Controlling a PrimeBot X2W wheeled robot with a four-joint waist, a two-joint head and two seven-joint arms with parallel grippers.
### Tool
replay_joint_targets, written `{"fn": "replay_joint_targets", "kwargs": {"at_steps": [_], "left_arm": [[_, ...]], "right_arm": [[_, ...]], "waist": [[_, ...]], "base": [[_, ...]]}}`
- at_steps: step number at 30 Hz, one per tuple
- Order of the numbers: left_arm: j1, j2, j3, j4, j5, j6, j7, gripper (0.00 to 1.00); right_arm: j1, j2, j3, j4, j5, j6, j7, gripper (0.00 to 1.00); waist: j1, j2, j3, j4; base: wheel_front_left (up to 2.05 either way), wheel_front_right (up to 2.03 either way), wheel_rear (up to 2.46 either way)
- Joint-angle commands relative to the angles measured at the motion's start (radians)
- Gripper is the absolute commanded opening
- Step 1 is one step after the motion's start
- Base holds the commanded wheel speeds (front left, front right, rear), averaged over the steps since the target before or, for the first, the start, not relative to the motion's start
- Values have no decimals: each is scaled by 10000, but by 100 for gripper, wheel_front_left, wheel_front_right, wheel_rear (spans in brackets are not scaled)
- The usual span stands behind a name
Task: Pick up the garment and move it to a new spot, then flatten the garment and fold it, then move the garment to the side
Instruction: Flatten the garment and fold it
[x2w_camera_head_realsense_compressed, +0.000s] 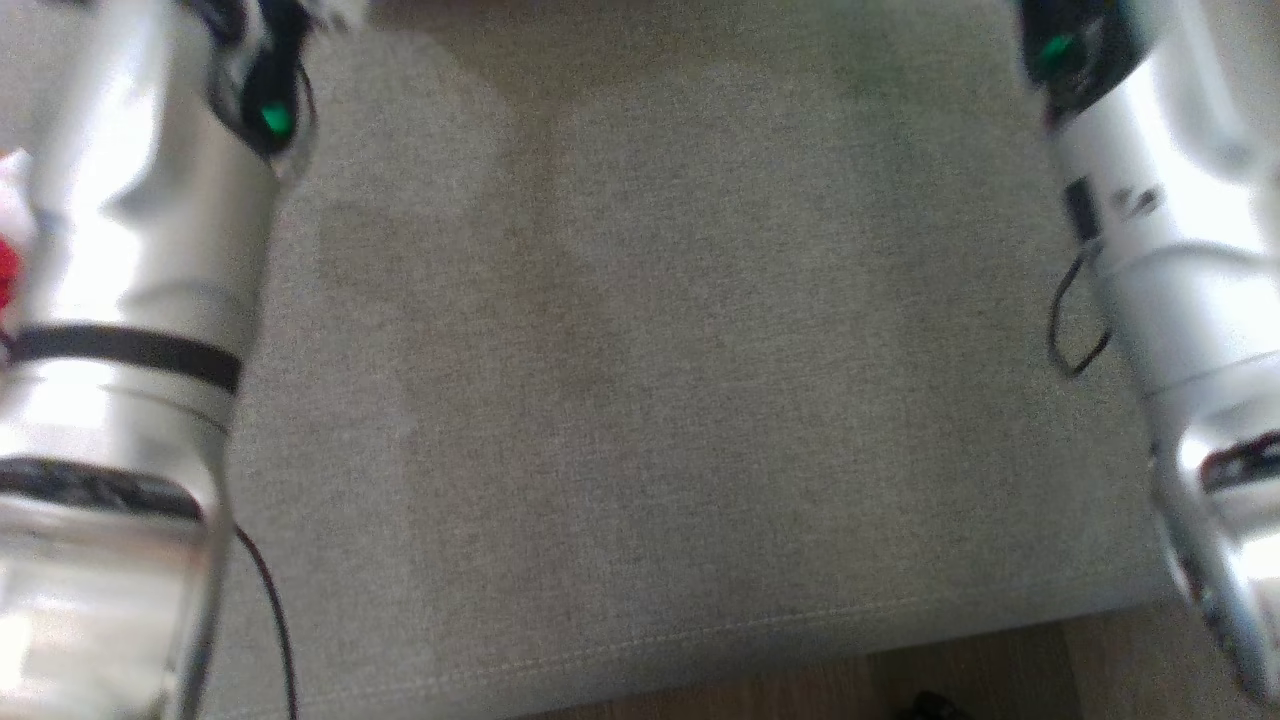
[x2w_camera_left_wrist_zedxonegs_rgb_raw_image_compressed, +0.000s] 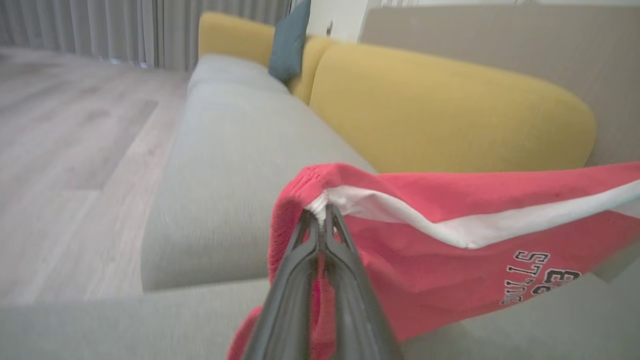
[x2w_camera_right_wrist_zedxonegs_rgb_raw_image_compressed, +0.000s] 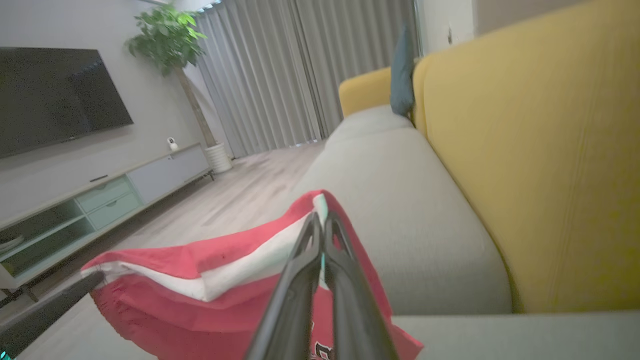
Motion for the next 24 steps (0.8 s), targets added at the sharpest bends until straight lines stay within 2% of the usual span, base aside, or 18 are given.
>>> {"fn": "replay_joint_targets", "kwargs": {"at_steps": [1,5,10,17,19,24], "left_arm": [[109,189,21,-41,-165,-54,-107,0],[992,-43,-184,246,-627,-58,-115,0],[2251,-235,-179,-115,-954,-59,-118,0],[4738,-220,-460,-1467,-477,-60,-119,0],[5980,-86,-467,-2344,-201,-60,-119,0],[8022,154,-337,-3668,67,-19,-119,0]], "right_arm": [[290,279,237,-36,207,-7,-209,0],[1117,316,890,600,906,-7,-706,0],[2471,-15,1438,661,1655,-7,-1155,0],[4851,-856,1894,-502,2000,-7,-1508,0],[6019,-1188,1786,-1190,1953,-7,-1564,0],[8210,-1500,1006,-2356,1792,-7,-1416,0]], "waist": [[-2,0,200,-8],[-2,0,426,48],[-2,0,331,154],[-2,0,-497,192],[-2,0,-947,231],[-2,0,-1663,349]], "base": [[0,0,0],[0,0,0],[0,0,0],[0,0,0],[0,0,0],[0,0,0]]}}
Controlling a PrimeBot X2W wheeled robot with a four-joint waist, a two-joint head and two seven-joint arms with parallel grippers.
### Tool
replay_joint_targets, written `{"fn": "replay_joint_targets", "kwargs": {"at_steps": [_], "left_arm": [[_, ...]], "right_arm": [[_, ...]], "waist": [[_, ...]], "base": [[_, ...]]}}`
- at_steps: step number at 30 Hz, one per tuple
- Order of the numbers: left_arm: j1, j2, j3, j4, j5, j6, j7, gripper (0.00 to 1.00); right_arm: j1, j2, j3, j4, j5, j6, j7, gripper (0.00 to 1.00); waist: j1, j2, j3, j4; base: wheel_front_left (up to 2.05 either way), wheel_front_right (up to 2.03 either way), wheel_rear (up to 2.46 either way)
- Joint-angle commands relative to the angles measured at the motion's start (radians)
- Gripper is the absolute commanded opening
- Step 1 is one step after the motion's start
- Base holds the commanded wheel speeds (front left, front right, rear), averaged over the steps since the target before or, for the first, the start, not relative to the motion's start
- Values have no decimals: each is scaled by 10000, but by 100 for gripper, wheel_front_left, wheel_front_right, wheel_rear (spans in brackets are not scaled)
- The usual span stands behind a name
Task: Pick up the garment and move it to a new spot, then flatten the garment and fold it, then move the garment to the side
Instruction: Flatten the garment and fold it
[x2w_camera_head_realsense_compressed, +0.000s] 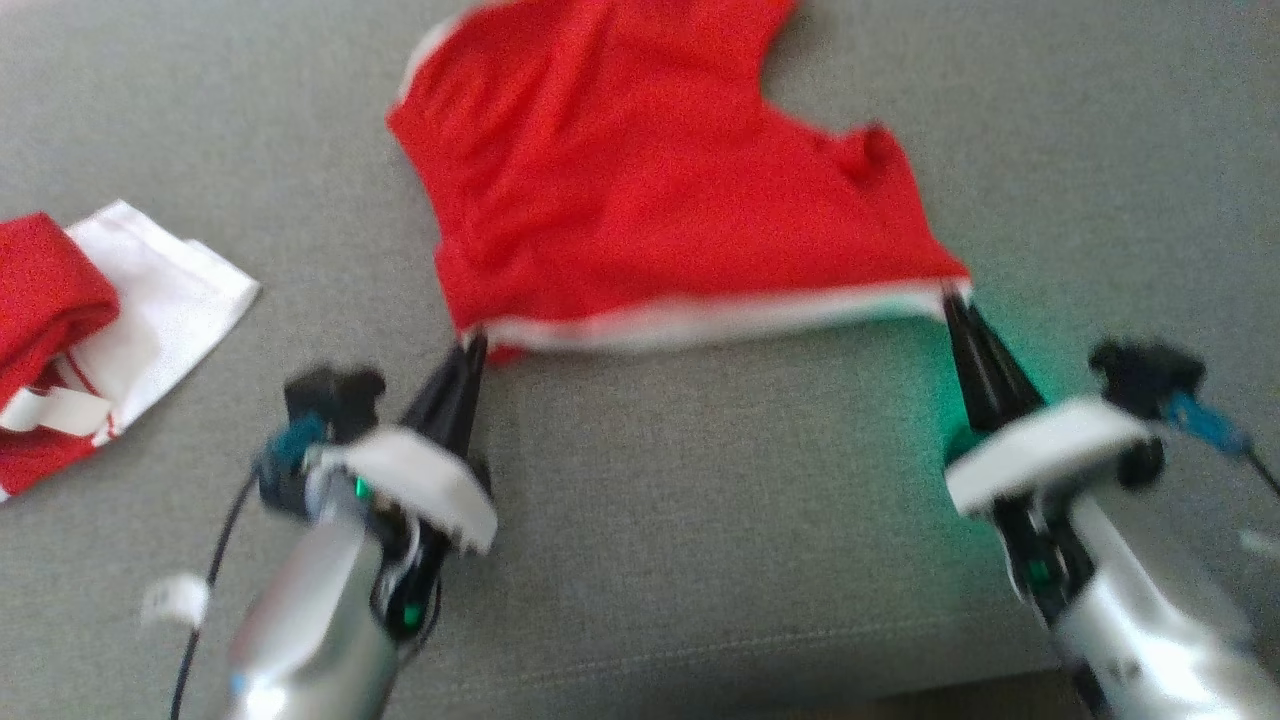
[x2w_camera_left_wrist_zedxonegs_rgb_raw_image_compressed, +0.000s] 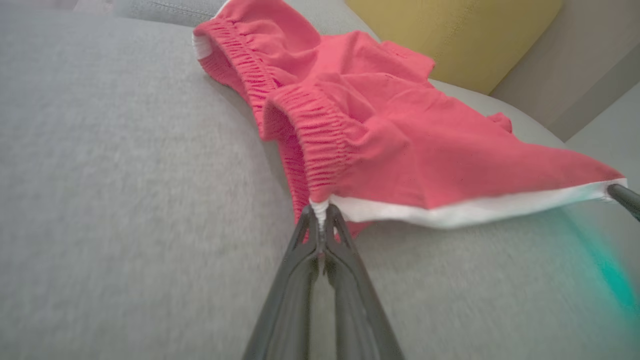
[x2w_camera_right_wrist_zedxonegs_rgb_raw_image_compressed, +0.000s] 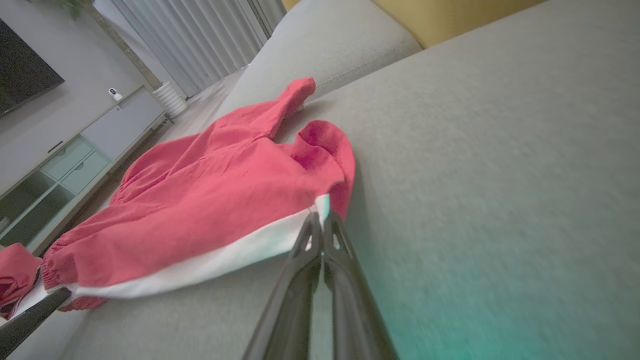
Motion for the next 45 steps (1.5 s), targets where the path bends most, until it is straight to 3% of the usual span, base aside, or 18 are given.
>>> {"fn": "replay_joint_targets", "kwargs": {"at_steps": [1,9,14,22,30,35,45], "left_arm": [[156,347,356,-520,99,16,-77,0],[2181,832,264,-2480,-19,527,621,0],[3582,1188,223,-4397,-220,1100,1643,0],[4663,1638,201,-6778,-436,1712,2918,0],[3960,1821,291,-7230,-834,1688,3985,0],[3033,1620,357,-7285,-1374,1367,4420,0],[1111,1035,723,-7044,-1399,917,3278,0]], "right_arm": [[520,-144,-142,-529,-164,-7,56,0],[3635,204,-2009,-3117,-1272,-7,1942,0],[5477,1009,-3290,-5557,-2371,-7,3868,0],[6546,1881,-4390,-8080,-3141,-7,5930,0],[4570,1827,-4822,-7746,-3106,-7,7051,0],[2814,1446,-4846,-7124,-3049,-7,7314,0],[-880,482,-3958,-5205,-2734,-7,6411,0]], "waist": [[1,0,-436,128],[1,0,-1090,247],[1,0,-1278,200],[1,0,-1253,264],[1,0,-606,455],[1,0,192,921],[1,0,1222,1718]], "base": [[0,0,0],[0,0,0],[0,0,0],[0,0,0],[0,0,0],[0,0,0],[0,0,0]]}}
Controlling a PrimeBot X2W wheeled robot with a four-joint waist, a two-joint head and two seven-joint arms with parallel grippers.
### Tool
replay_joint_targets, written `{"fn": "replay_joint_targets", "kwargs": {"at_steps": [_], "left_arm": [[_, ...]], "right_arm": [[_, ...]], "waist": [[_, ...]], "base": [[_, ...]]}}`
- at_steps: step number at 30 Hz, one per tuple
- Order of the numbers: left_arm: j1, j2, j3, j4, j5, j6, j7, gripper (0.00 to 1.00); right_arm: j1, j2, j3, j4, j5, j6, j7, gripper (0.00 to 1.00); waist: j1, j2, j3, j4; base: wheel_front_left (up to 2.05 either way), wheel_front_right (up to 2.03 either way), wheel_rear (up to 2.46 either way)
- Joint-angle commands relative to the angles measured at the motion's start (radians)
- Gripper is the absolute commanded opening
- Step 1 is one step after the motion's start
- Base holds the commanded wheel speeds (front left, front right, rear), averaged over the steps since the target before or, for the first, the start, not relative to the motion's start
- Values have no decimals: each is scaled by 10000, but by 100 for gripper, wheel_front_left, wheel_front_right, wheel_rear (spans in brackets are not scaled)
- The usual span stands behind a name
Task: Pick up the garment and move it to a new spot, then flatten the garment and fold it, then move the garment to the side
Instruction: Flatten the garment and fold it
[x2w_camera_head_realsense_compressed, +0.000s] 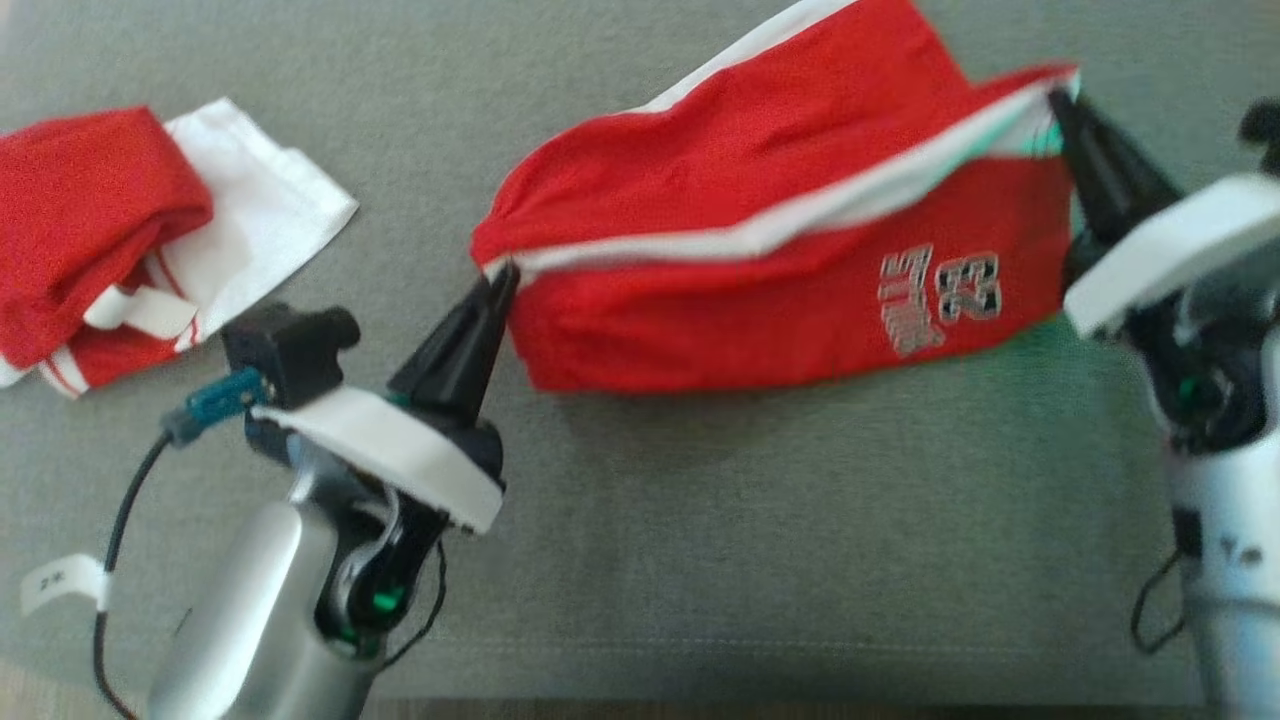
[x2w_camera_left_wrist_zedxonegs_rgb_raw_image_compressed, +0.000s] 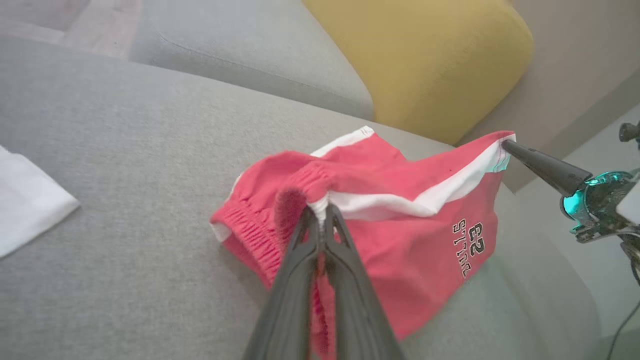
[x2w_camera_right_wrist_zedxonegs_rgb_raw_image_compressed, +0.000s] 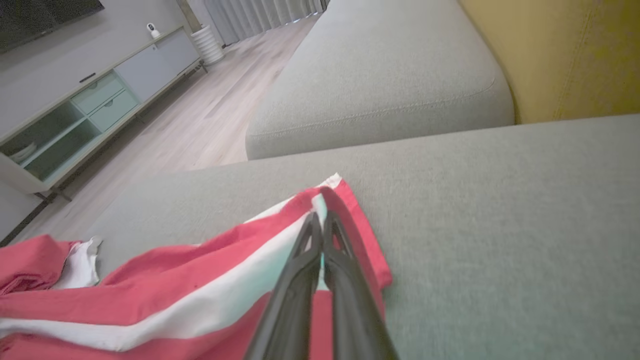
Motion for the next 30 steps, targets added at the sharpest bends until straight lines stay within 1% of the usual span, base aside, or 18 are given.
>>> {"fn": "replay_joint_targets", "kwargs": {"at_steps": [1,7,8,9,12,18,23,24,25,26,27,30], "left_arm": [[-544,19,451,-196,101,-108,-223,0],[-1803,-376,373,724,245,-391,-863,0],[-2012,-436,369,919,269,-435,-998,0],[-2012,-436,369,919,269,-435,-998,0],[-2541,-567,337,1585,299,-542,-1255,0],[-3321,-807,70,2867,184,-754,-1453,0],[-3629,-898,-226,3680,89,-865,-1496,0],[-3640,-904,-292,3806,64,-881,-1466,0],[-3640,-903,-343,3902,42,-893,-1454,15],[-3632,-897,-358,3970,36,-899,-1498,60],[-3538,-910,-351,4091,-10,-886,-1585,100],[-3314,-819,-278,4097,162,-651,-1959,100]], "right_arm": [[-493,-189,243,-19,93,-7,-213,0],[-2281,-627,714,1830,308,-7,-1000,0],[-2557,-675,807,2142,344,-7,-1146,0],[-2557,-675,807,2142,344,-7,-1146,0],[-3330,-784,1098,3065,443,-7,-1574,0],[-4609,-926,1787,4680,552,-7,-2375,0],[-5198,-1004,2624,5551,767,-7,-3137,1],[-5248,-1024,2781,5680,815,-7,-3334,82],[-5277,-1038,2912,5779,866,-7,-3584,100],[-5283,-1063,3054,5854,884,-7,-3862,100],[-5226,-1156,3315,5935,787,-7,-4606,100],[-4996,-1243,3545,6069,436,-7,-5746,100]], "waist": [[0,0,330,324],[0,0,860,687],[0,0,941,725],[0,0,941,725],[0,0,1165,793],[0,0,1507,873],[0,0,1589,863],[0,0,1583,855],[0,0,1575,843],[0,0,1565,831],[0,0,1498,804],[0,0,1342,714]], "base": [[0,0,0],[0,0,0],[0,0,0],[0,0,0],[0,0,0],[0,0,0],[0,0,0],[0,0,0],[0,0,0],[0,0,0],[0,0,0],[0,0,0]]}}
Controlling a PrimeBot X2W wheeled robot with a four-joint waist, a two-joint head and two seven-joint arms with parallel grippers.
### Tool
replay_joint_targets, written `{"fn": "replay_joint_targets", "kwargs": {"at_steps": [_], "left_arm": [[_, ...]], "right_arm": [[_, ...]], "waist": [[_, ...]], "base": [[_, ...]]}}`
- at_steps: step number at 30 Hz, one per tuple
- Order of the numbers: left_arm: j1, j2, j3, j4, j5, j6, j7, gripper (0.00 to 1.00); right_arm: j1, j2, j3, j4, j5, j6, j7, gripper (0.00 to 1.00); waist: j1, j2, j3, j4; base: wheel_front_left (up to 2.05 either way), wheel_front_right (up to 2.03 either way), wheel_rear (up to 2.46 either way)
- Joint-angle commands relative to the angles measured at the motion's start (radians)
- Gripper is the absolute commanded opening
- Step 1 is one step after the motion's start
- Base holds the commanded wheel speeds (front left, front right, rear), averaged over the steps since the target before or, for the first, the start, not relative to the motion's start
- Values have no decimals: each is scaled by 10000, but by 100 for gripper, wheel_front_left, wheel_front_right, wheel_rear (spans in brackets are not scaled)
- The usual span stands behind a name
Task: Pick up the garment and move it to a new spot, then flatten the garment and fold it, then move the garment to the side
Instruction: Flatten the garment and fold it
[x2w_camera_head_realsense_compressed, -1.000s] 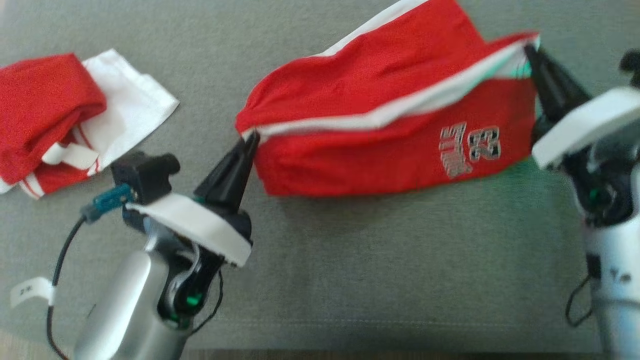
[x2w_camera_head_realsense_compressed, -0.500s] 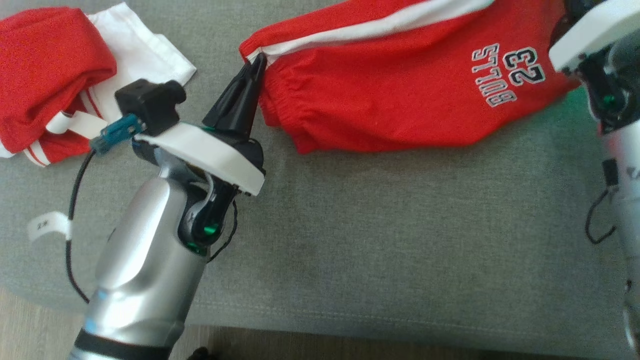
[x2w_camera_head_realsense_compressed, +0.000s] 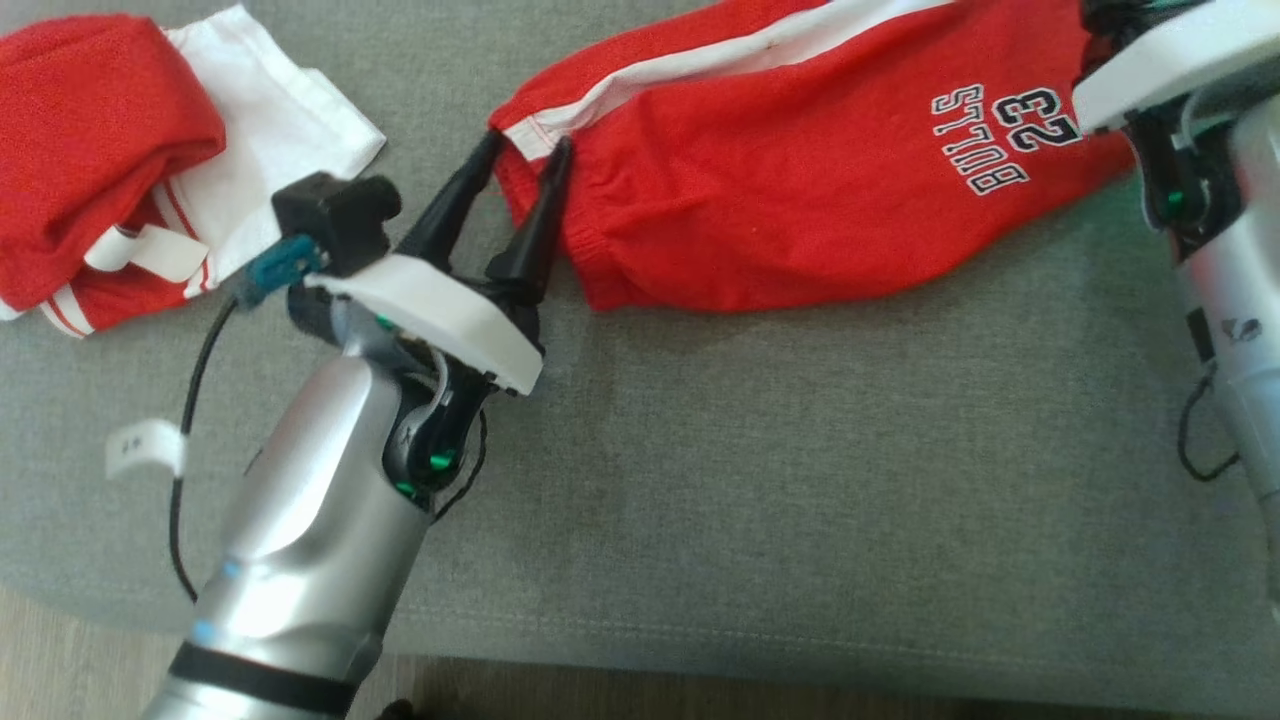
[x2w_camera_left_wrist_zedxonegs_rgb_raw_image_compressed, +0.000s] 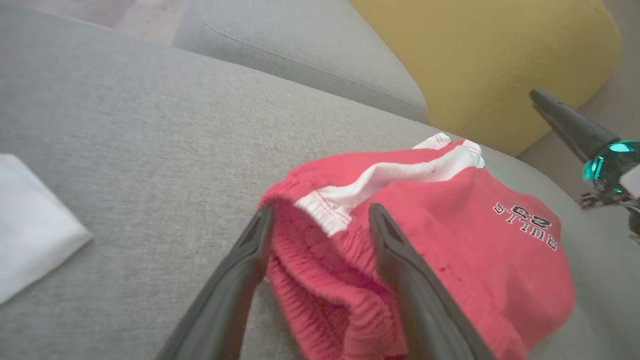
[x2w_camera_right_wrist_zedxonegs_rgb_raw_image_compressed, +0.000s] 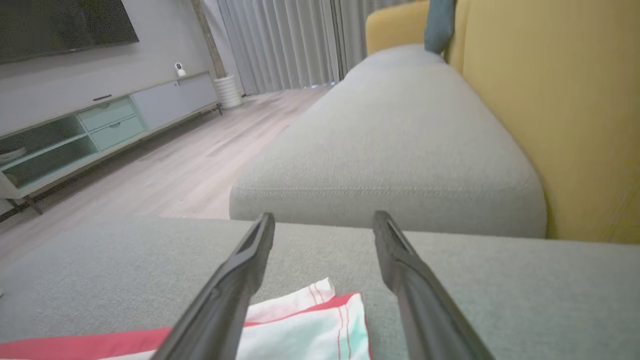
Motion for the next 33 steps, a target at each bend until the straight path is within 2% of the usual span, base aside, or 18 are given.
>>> {"fn": "replay_joint_targets", "kwargs": {"at_steps": [1,6,10,11,14,20,33], "left_arm": [[110,312,389,-308,217,156,-282,100],[600,540,667,-821,805,863,-1193,100],[852,843,1105,-1499,1505,1422,-1513,100],[995,954,1349,-1805,1841,1612,-1555,100],[1286,978,1727,-2412,2369,1802,-1566,100],[2089,1021,2081,-2794,3041,1749,-1569,100],[3287,811,2542,-2839,3592,1755,-1571,100]], "right_arm": [[196,-15,112,-242,-234,-7,-435,100],[1073,85,-432,-764,-1100,-7,-1084,100],[2217,332,-1263,-1985,-1935,-7,-1139,100],[2931,559,-1735,-2690,-2306,-7,-1142,100],[3982,935,-2299,-3536,-2792,-7,-1144,100],[5778,1682,-2980,-5035,-3489,-7,-745,100],[7629,2323,-3289,-6646,-3769,-7,81,100]], "waist": [[0,0,-133,-80],[0,0,-492,-318],[0,0,-775,-550],[0,0,-944,-686],[0,0,-1179,-911],[0,0,-1583,-1321],[0,0,-1953,-1640]], "base": [[0,0,0],[0,0,0],[0,0,0],[0,0,0],[0,0,0],[0,0,0],[0,0,0]]}}
